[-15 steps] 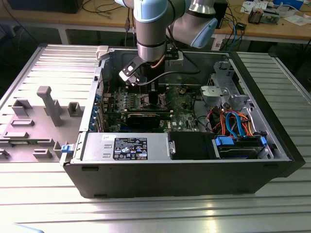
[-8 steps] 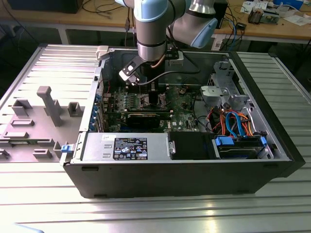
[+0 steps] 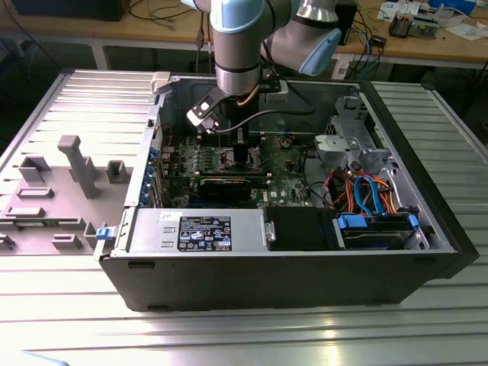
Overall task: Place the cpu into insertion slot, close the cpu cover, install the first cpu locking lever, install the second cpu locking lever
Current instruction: 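Place the cpu into insertion slot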
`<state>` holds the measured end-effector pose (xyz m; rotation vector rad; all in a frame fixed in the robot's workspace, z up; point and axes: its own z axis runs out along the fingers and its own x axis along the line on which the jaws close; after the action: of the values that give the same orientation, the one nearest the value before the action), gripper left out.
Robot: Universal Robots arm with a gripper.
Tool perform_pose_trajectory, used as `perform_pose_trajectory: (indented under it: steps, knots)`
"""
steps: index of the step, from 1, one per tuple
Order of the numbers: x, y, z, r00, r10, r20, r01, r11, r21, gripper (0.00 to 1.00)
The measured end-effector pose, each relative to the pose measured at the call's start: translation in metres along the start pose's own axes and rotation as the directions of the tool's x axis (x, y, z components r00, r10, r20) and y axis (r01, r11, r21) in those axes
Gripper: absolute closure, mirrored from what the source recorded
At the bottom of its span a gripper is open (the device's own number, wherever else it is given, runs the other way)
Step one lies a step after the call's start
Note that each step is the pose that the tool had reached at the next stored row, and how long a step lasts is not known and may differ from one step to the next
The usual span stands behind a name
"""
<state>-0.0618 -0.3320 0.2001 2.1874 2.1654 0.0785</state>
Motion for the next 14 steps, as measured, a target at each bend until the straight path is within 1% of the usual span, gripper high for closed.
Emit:
perform_pose_trajectory:
  steps: [1, 2, 3, 6, 9, 11, 13, 14]
  knots:
    - [0.0000, 0.0000, -0.0001, 1.0000, 0.000, 0.0045, 0.000, 1.0000, 0.0000, 0.34]
    - [-0.0006, 0.0000, -0.0001, 0.9999, -0.001, 0.0137, 0.001, 1.0000, 0.0001, 0.34]
    - [-0.0010, 0.0001, -0.0001, 0.9998, -0.001, 0.0196, 0.001, 1.0000, 0.0000, 0.34]
    - [-0.0011, 0.0002, -0.0010, 0.9997, -0.001, 0.0234, 0.001, 1.0000, 0.0005, 0.34]
    - [-0.0011, 0.0010, -0.0053, 0.9997, 0.000, 0.0264, 0.000, 1.0000, 0.0057, 0.34]
    - [-0.0011, 0.0015, -0.0059, 0.9996, 0.000, 0.0271, -0.001, 1.0000, 0.0072, 0.34]
    - [-0.0011, 0.0022, -0.0067, 0.9996, 0.002, 0.0276, -0.002, 1.0000, 0.0096, 0.48]
    - [-0.0011, 0.0023, -0.0067, 0.9996, 0.002, 0.0277, -0.002, 0.9999, 0.0099, 0.48]
